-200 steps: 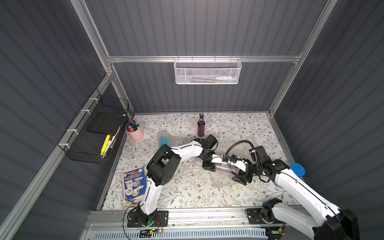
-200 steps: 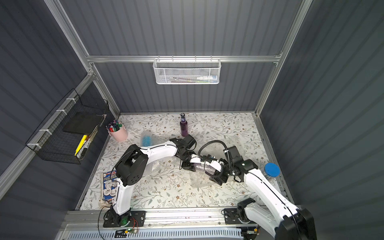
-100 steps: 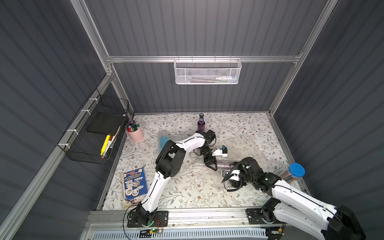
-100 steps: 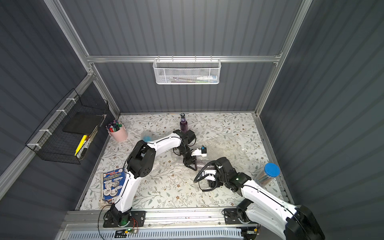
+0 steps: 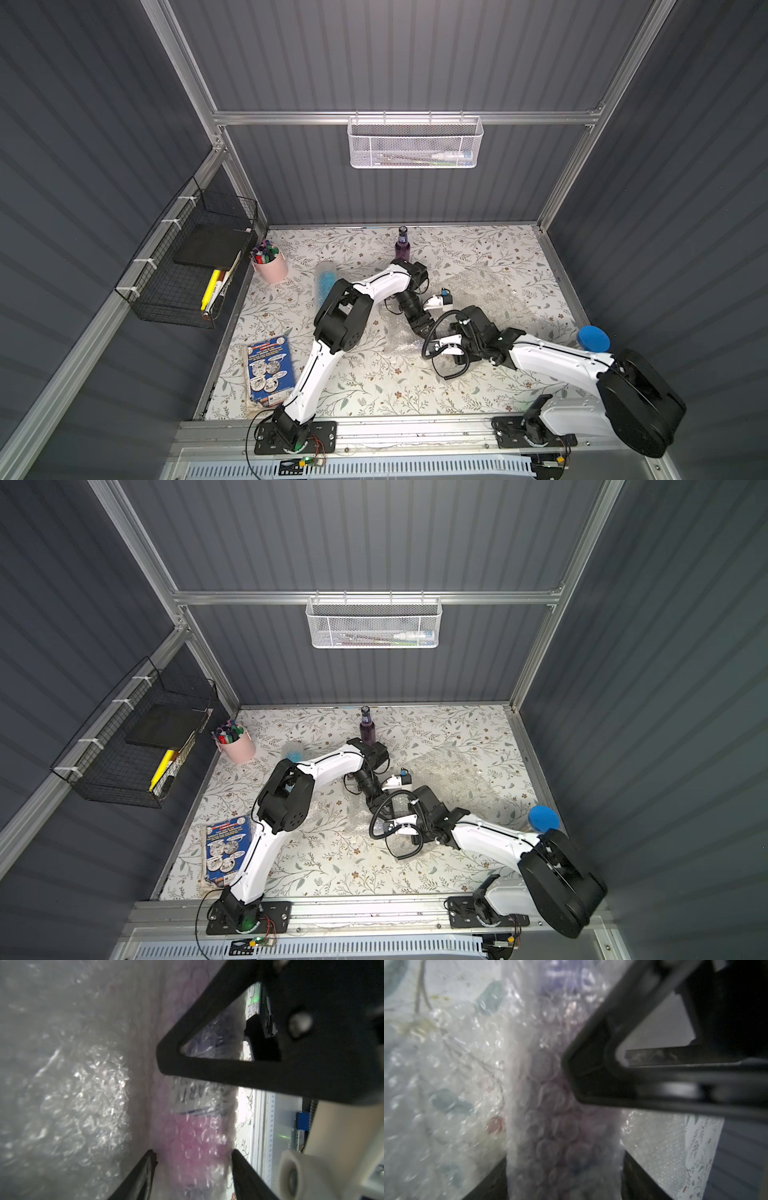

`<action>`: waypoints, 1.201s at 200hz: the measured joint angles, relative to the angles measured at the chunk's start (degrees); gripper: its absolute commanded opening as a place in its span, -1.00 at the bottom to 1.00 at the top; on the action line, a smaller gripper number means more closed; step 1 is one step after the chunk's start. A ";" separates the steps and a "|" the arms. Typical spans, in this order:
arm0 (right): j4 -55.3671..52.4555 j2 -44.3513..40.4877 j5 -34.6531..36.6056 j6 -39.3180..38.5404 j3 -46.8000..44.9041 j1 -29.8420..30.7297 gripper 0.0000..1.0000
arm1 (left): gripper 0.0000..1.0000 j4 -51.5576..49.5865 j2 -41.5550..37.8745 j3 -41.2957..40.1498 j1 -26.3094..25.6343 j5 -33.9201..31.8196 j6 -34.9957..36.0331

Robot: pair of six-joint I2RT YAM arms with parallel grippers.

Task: Wrap wine bottles in bubble wrap
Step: Wrap the wine bottle in bubble wrap.

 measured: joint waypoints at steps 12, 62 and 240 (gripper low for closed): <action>-1.62 1.75 0.96 0.98 1.79 0.35 0.21 | 0.26 -0.55 0.11 0.52 0.07 -0.31 0.02; -10.29 5.01 -2.67 9.35 8.17 -0.66 -0.06 | 0.65 1.07 -1.81 2.29 1.05 -5.31 -0.81; -36.48 28.15 -44.41 26.32 28.35 -15.08 0.02 | 0.99 46.93 -50.29 -53.37 -4.20 -33.90 13.73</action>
